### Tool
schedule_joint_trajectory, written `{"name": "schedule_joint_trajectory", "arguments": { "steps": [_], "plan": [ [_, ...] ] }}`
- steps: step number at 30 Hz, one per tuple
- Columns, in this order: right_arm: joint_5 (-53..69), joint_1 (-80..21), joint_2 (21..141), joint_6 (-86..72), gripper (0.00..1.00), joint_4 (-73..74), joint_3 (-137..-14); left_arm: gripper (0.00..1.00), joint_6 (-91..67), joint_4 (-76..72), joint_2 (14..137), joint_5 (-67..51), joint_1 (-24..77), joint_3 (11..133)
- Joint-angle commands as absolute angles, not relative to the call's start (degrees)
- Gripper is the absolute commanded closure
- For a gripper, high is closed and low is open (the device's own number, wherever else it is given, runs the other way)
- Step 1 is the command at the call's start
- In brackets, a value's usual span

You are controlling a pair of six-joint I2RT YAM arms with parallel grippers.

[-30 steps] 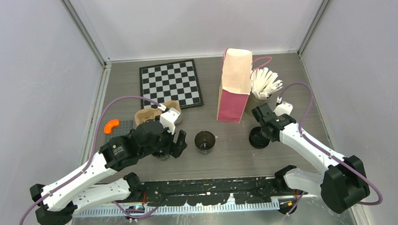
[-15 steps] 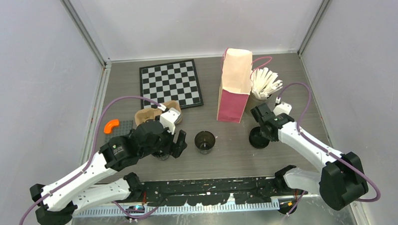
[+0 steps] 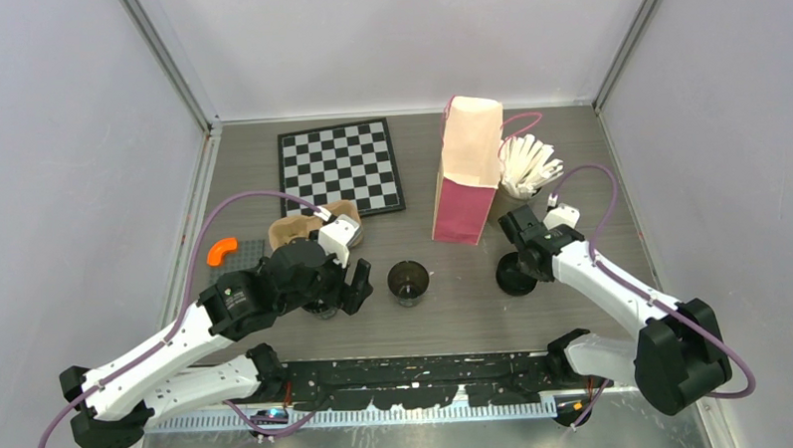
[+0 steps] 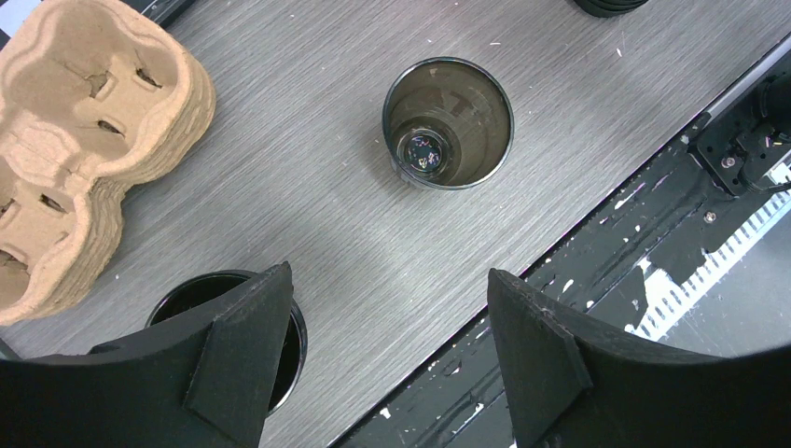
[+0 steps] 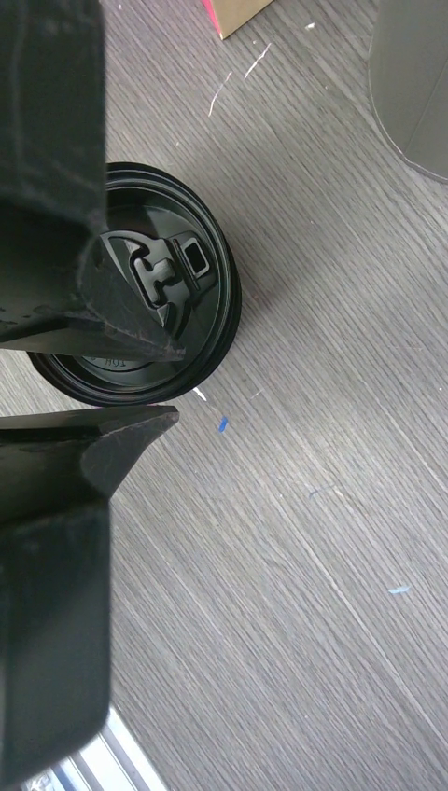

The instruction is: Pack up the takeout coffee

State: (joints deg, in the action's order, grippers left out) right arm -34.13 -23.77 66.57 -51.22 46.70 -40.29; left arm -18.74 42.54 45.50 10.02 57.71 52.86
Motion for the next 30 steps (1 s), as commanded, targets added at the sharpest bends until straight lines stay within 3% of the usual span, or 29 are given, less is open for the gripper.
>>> {"name": "schedule_joint_trajectory", "arguments": {
  "steps": [1, 30],
  "plan": [
    [-34.7, -23.6, 66.6, -53.0, 0.71, 45.4, -40.9, 0.22, -17.8, 41.5, 44.5, 10.0, 57.6, 53.3],
    [-35.2, -23.5, 68.4, -53.4, 0.68, 45.9, -41.2, 0.22, -17.7, 41.6, 44.7, 10.0, 57.6, 53.3]
  ]
}}
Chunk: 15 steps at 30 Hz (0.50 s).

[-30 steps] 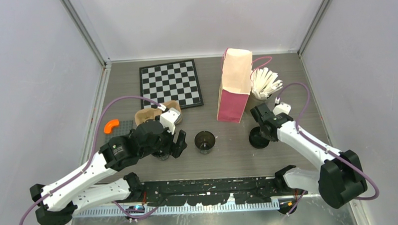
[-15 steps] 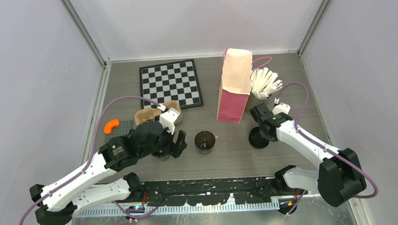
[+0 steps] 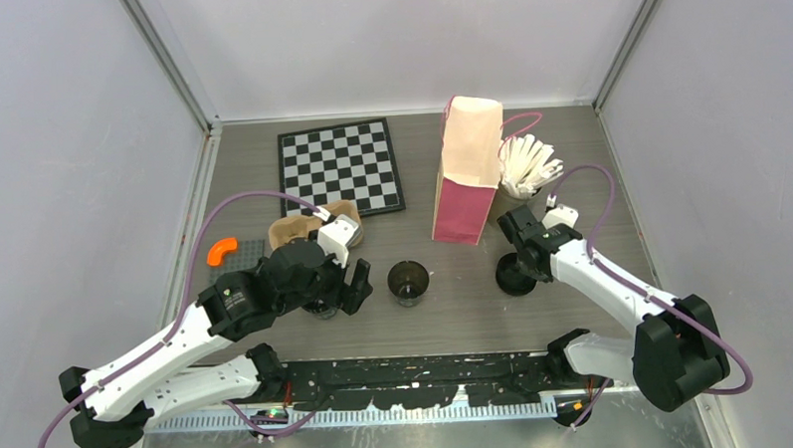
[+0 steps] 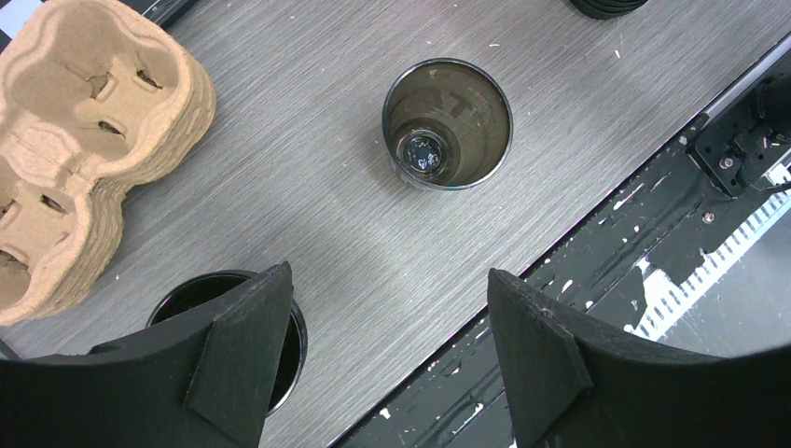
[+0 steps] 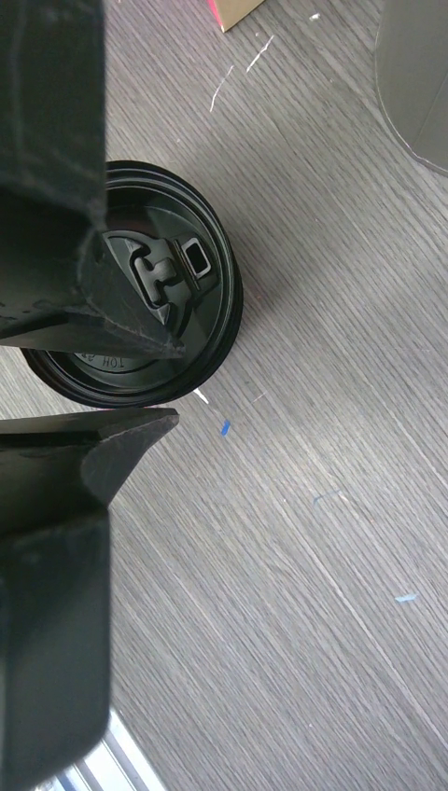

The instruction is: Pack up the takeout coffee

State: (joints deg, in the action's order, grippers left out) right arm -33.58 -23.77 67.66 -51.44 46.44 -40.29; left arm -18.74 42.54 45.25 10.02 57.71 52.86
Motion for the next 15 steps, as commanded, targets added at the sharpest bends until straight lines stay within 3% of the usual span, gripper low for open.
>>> {"name": "schedule_joint_trajectory", "arguments": {
  "steps": [1, 6, 15],
  "plan": [
    [-35.3, -23.5, 68.6, -53.4, 0.69, 45.8, -41.3, 0.22, -17.7, 41.6, 44.7, 10.0, 57.6, 53.3],
    [-35.4, -23.5, 68.7, -53.5, 0.71, 45.8, -41.4, 0.22, -17.7, 41.5, 44.6, 10.1, 57.6, 53.3],
    [-35.6, -23.5, 67.2, -53.5, 0.90, 45.8, -40.9, 0.22, -17.7, 41.5, 44.6, 9.9, 57.7, 53.3]
  ]
}}
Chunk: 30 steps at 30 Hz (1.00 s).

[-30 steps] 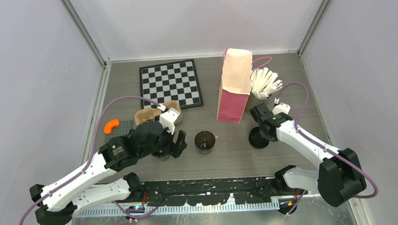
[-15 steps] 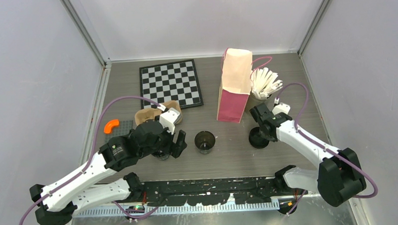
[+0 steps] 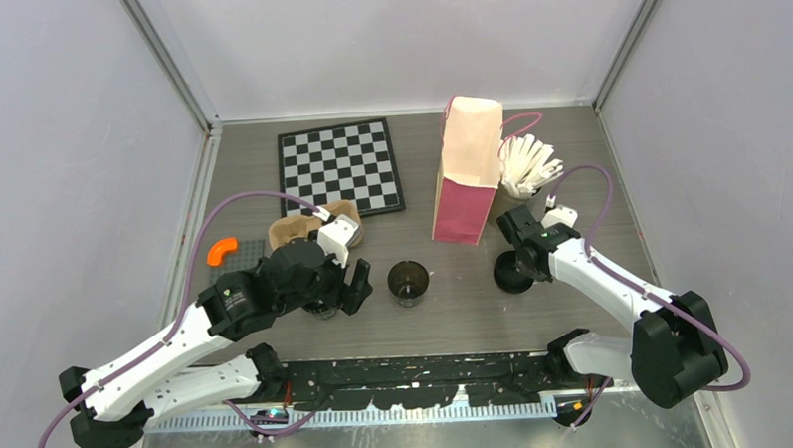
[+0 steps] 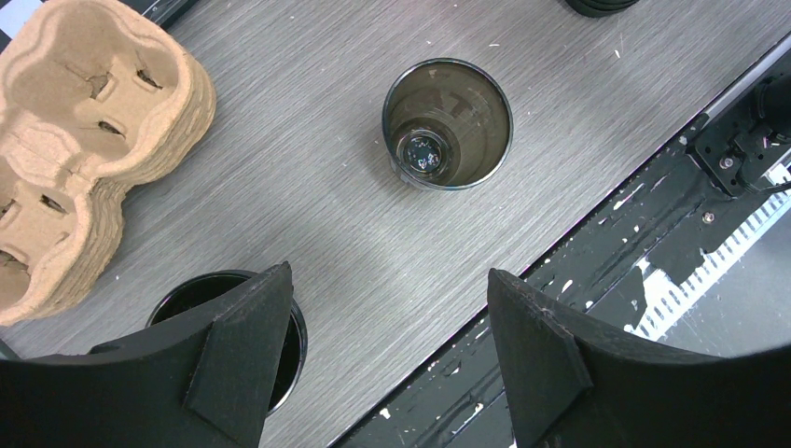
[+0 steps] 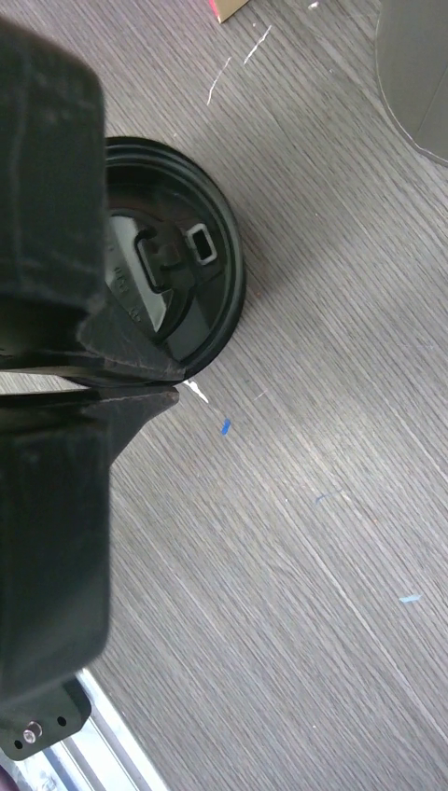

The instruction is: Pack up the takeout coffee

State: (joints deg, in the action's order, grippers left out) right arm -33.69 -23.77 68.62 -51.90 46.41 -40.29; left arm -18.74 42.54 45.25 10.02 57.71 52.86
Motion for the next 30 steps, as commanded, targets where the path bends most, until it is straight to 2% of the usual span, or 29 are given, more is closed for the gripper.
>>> {"name": "schedule_joint_trajectory", "arguments": {
  "steps": [1, 5, 14, 30],
  "plan": [
    [-35.6, -23.5, 67.2, -53.4, 0.91, 45.8, -41.0, 0.22, -17.7, 41.5, 44.6, 9.9, 57.6, 53.3],
    [-35.4, -23.5, 66.6, -53.2, 1.00, 45.6, -40.7, 0.22, -17.7, 41.6, 44.6, 10.0, 57.6, 53.3],
    [-30.2, -23.5, 61.7, -50.7, 1.00, 45.3, -40.7, 0.22, -17.7, 41.4, 44.7, 10.0, 57.6, 53.3],
    [-25.9, -23.6, 49.0, -49.4, 1.00, 53.8, -43.9, 0.22, -17.3, 41.6, 45.1, 10.8, 57.5, 53.5]
  ]
}}
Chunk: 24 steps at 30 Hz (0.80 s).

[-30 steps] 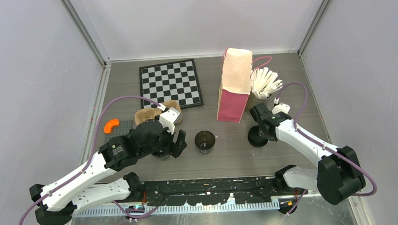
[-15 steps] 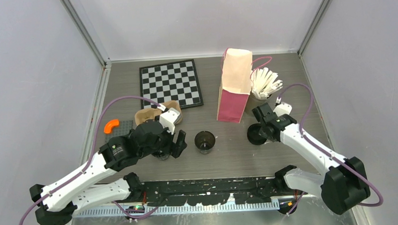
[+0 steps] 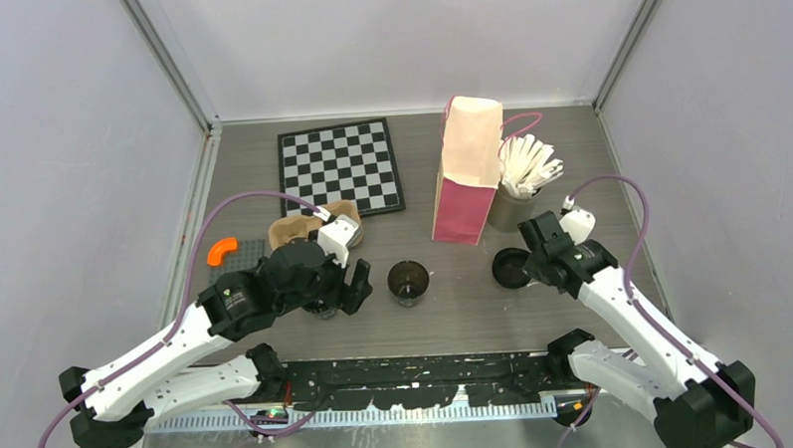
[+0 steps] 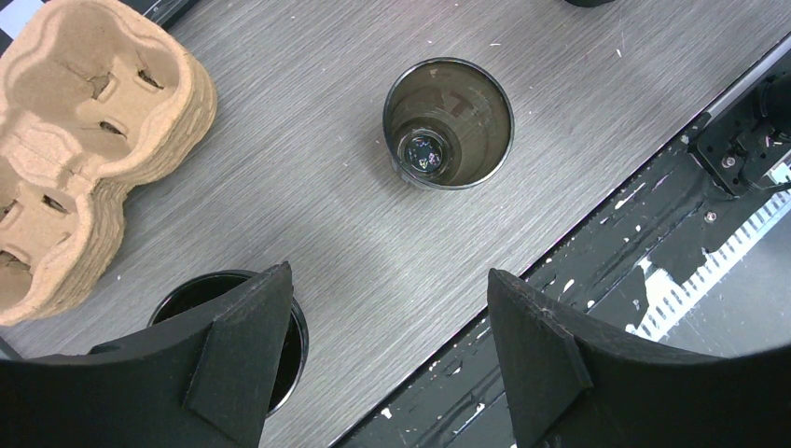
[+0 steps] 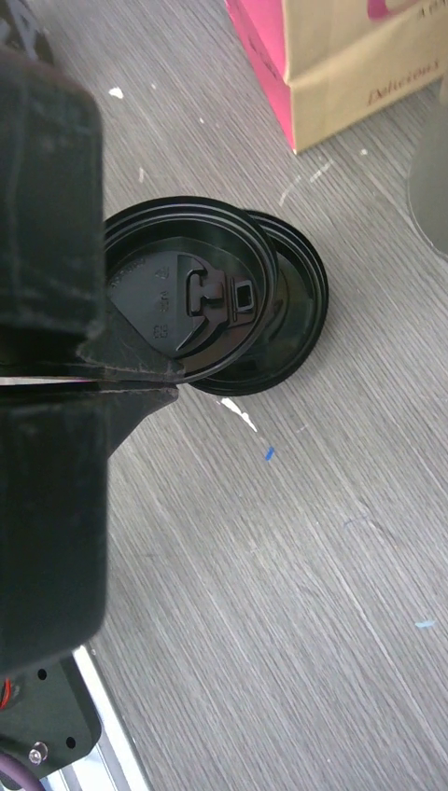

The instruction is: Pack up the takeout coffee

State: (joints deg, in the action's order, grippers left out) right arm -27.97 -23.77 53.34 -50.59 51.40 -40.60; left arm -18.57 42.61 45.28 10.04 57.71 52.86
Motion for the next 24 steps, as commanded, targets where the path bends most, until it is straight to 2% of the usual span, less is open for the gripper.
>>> {"name": "schedule_joint_trajectory", "arguments": {
  "steps": [1, 6, 13, 24],
  "plan": [
    [-25.3, -23.5, 48.3, -49.3, 1.00, 54.3, -44.4, 0.22, -17.2, 41.4, 45.2, 10.8, 57.6, 53.6],
    [-21.6, -23.5, 45.9, -47.8, 1.00, 56.3, -47.9, 0.23, -18.8, 41.0, 46.8, 9.7, 57.6, 55.3],
    [-9.0, -26.6, 43.5, -46.5, 1.00, 52.3, -49.0, 0.25, -25.8, 39.3, 51.7, 9.1, 57.5, 59.5],
    [-16.8, -44.6, 48.2, -52.2, 1.00, 46.4, -53.8, 0.32, -31.4, 38.0, 68.1, 5.4, 57.6, 70.5]
  ]
}}
